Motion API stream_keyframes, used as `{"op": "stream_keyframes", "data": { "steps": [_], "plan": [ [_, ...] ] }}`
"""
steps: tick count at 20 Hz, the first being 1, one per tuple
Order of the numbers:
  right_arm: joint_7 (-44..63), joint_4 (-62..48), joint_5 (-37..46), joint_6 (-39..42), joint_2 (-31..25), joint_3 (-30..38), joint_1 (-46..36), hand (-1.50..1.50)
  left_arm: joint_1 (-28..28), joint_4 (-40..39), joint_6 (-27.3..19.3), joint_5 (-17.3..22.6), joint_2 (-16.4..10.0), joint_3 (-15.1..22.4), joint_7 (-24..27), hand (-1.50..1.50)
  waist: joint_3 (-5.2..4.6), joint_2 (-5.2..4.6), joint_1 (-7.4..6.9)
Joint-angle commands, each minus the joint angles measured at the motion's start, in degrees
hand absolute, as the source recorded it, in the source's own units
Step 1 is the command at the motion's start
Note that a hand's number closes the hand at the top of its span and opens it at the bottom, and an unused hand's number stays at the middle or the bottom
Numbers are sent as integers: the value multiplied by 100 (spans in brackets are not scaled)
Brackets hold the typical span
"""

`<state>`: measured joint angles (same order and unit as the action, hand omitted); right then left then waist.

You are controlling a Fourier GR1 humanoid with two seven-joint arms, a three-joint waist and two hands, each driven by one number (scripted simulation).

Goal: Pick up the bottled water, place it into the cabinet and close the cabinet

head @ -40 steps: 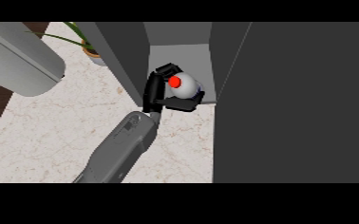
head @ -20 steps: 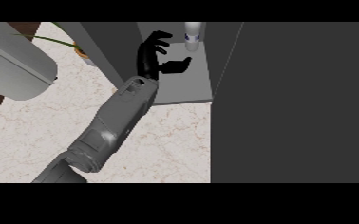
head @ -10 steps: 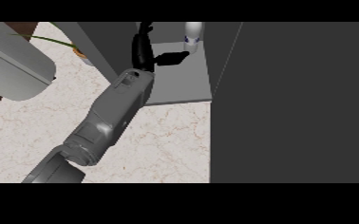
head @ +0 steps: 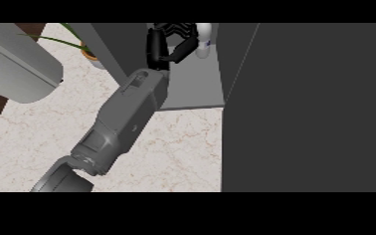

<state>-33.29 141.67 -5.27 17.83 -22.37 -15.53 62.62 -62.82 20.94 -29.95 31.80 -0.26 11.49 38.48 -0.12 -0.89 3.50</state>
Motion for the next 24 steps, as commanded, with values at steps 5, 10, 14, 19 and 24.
{"op": "stream_keyframes", "data": {
  "steps": [5, 10, 14, 19, 24],
  "plan": [
    [486, 1001, -118, -91, -58, -54, 320, -150, 549, 967, 340, 512, 26, 588, -187, 150, 5, 132, -182],
    [649, 628, 82, -261, 147, -391, -241, -150, 1076, 1843, 1237, 1145, 26, 1269, -588, 150, 2, 116, -236],
    [594, 844, 404, -316, 124, -630, 130, -150, 2073, 2863, 1185, 1443, 26, 2037, -506, -150, 0, 163, -237],
    [669, 995, 368, -479, 95, -637, 360, -150, 3233, 4104, 1226, 1266, 26, 2653, -692, -150, 3, 181, -447],
    [712, 1095, 734, -771, 216, -954, 311, -150, 4449, 5340, 781, 1052, -508, 2896, -500, -150, -2, 172, -541]
  ]
}}
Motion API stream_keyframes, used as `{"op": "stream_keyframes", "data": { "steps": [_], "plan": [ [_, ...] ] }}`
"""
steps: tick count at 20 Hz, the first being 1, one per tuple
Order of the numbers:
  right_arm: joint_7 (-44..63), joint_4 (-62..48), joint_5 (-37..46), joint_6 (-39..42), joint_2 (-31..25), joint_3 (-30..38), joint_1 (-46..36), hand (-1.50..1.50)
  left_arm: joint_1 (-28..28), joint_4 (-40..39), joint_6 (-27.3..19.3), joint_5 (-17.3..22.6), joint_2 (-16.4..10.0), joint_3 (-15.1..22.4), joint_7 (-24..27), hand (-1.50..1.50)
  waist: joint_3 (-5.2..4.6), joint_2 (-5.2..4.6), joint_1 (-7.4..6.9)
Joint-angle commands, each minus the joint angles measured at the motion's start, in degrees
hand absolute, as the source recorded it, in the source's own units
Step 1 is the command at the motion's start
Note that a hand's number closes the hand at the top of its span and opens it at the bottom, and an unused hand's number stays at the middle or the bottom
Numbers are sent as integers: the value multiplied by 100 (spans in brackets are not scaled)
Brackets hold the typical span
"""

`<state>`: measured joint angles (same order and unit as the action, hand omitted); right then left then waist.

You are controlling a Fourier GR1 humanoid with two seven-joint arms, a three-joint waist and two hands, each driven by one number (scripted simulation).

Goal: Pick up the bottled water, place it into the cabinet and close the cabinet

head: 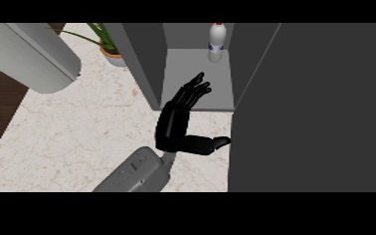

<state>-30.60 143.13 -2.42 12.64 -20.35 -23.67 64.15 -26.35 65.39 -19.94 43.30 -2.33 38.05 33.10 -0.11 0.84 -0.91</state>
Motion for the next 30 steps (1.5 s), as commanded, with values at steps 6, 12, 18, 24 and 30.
{"op": "stream_keyframes", "data": {
  "steps": [6, 12, 18, 24, 30],
  "plan": [
    [409, 927, 703, -43, -462, -302, 182, -150, 2230, 2215, -172, -50, -1347, 210, 260, -150, -6, -16, -108],
    [212, 886, 1310, 624, -1390, -243, -456, 150, 3280, 2752, 568, -86, -2221, 352, 820, -150, -32, 42, -219],
    [581, 1014, 1486, 696, -1806, -458, -1056, 150, 3891, 3175, 1190, 137, -3185, -147, 1138, -150, -44, 6, -265],
    [1263, 1025, 1377, 418, -1656, -1316, -1509, 150, 4705, 3567, 1718, 281, -3806, -449, 1654, -150, -45, -32, -316],
    [2172, 751, 1035, 304, -1527, -1926, -2267, 150, 5059, 3561, 2412, 508, -4453, -895, 1919, -150, -50, -112, -453]
  ]
}}
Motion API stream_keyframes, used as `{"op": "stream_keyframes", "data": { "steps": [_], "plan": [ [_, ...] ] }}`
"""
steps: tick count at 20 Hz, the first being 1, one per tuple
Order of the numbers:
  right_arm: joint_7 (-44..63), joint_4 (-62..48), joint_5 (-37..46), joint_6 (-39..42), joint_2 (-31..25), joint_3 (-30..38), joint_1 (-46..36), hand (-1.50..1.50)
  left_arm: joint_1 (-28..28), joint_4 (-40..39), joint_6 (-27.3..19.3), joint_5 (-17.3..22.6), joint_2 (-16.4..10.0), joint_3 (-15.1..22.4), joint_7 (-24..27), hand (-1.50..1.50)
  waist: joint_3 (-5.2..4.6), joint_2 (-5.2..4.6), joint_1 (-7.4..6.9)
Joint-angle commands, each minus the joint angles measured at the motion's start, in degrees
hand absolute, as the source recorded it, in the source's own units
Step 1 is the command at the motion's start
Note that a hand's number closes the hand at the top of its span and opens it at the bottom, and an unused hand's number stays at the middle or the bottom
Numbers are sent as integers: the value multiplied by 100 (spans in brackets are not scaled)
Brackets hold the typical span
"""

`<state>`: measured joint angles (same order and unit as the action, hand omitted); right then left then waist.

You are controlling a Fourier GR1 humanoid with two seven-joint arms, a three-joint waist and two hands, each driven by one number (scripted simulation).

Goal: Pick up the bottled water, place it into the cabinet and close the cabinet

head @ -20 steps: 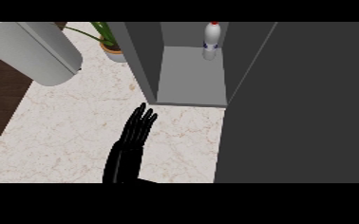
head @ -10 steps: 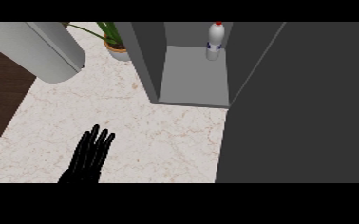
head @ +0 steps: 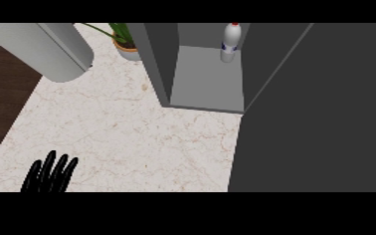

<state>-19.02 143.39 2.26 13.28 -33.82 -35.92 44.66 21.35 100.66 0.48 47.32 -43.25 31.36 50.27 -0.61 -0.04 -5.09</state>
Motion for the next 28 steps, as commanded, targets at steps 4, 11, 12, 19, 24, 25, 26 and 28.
{"op": "stream_keyframes", "data": {
  "steps": [4, 11, 12, 19, 24, 25, 26, 28],
  "plan": [
    [1315, 559, 390, 388, -123, -597, -1356, 150, 331, 18, 662, 215, -587, -360, 200, -150, -7, -87, -265],
    [1998, -1, 187, 490, 42, -815, -2465, 150, 354, -12, 913, 279, -791, -523, 232, -150, -41, -116, -394],
    [2081, -118, 90, 497, 51, -687, -2652, 150, 472, 6, 1042, 283, -840, -494, 286, -150, -40, -134, -517],
    [2608, -481, -350, 172, 749, -859, -3200, 150, 354, -48, 1149, 274, -955, -682, 320, -150, -56, -186, -499],
    [2767, -701, -585, 0, 1069, -564, -3378, 150, 358, 3, 1335, 433, -1115, -812, 270, -150, -47, -269, -585],
    [2862, -690, -606, 16, 1082, -616, -3384, 150, 327, -44, 1247, 398, -1080, -855, 298, -150, -53, -249, -566],
    [2883, -781, -750, -39, 1187, -539, -3417, 150, 307, -4, 1253, 423, -1125, -893, 266, -150, -38, -279, -589],
    [3012, -976, -973, -113, 1377, -499, -3474, 150, 321, 45, 1334, 471, -1158, -939, 294, -150, -27, -286, -624]
  ]
}}
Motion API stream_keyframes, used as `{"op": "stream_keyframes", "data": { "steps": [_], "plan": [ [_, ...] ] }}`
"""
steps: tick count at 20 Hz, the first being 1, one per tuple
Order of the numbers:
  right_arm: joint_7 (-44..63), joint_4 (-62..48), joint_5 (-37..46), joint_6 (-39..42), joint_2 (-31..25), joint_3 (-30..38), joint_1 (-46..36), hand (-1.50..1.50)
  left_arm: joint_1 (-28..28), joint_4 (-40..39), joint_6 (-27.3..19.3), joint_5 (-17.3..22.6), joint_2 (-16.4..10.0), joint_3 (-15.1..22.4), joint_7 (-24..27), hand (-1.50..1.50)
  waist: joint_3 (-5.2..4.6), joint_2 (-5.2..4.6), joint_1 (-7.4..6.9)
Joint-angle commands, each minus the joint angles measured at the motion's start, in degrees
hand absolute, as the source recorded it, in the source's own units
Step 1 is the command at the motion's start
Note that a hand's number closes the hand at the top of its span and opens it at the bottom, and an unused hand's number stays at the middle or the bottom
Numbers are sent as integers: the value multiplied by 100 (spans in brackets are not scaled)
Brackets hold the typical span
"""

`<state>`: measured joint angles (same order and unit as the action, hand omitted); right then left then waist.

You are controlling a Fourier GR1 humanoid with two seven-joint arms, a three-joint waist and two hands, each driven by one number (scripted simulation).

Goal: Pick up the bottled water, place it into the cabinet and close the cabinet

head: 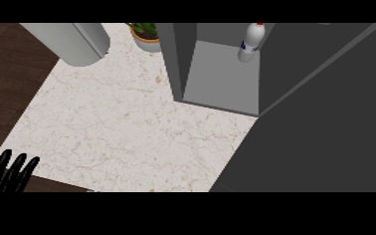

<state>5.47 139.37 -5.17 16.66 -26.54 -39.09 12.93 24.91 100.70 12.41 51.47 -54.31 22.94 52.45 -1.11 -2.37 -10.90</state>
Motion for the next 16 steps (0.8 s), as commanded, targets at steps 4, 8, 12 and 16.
{"op": "stream_keyframes", "data": {
  "steps": [4, 8, 12, 16],
  "plan": [
    [818, -1006, -689, -578, 1088, -61, -603, 150, 4, -91, 251, 64, -125, -167, 85, -150, 31, -65, -92],
    [1082, -1460, -1373, -458, 1398, 118, -1019, 150, 24, -62, 337, 141, -260, -295, 41, -150, 55, -70, -124],
    [1294, -2117, -1770, -517, 1731, 524, -1577, 150, 75, -164, 372, 236, -226, -344, 22, -150, 55, -15, -17],
    [1342, -2942, -1797, -754, 1901, 1555, -2473, 150, 130, -261, 422, 380, -196, -436, 14, -150, 66, 48, 157]
  ]
}}
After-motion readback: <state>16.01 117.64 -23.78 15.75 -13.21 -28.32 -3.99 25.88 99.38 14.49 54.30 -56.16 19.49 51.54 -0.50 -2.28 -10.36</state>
